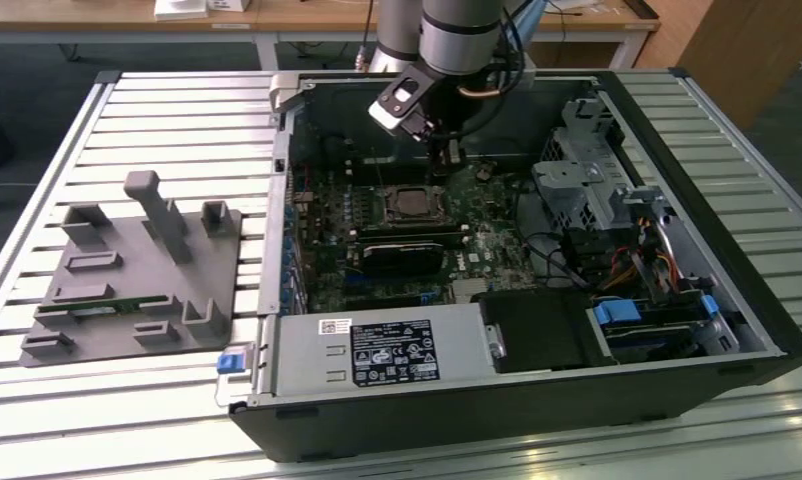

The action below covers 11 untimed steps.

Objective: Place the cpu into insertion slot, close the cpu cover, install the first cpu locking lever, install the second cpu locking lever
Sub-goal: 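Close the cpu cover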

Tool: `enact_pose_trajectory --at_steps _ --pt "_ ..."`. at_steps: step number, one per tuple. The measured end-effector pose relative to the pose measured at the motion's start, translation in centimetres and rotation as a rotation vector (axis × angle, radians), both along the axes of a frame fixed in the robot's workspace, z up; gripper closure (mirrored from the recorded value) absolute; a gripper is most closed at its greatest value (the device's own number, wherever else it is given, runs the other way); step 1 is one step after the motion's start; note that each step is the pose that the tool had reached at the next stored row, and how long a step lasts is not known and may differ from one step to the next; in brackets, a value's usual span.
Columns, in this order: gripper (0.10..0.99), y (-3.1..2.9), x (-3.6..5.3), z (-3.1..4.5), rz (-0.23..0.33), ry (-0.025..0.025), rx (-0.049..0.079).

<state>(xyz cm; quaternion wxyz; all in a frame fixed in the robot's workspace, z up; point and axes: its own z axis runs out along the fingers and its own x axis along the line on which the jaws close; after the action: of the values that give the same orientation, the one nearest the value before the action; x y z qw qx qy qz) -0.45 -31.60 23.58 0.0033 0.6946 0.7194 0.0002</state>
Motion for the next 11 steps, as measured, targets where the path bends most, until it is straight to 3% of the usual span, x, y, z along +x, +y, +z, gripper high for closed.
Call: enact_pose_trajectory --at_steps 11 --pt "0.980 -0.03 -1.61 -0.07 0.000 0.0000 0.000"
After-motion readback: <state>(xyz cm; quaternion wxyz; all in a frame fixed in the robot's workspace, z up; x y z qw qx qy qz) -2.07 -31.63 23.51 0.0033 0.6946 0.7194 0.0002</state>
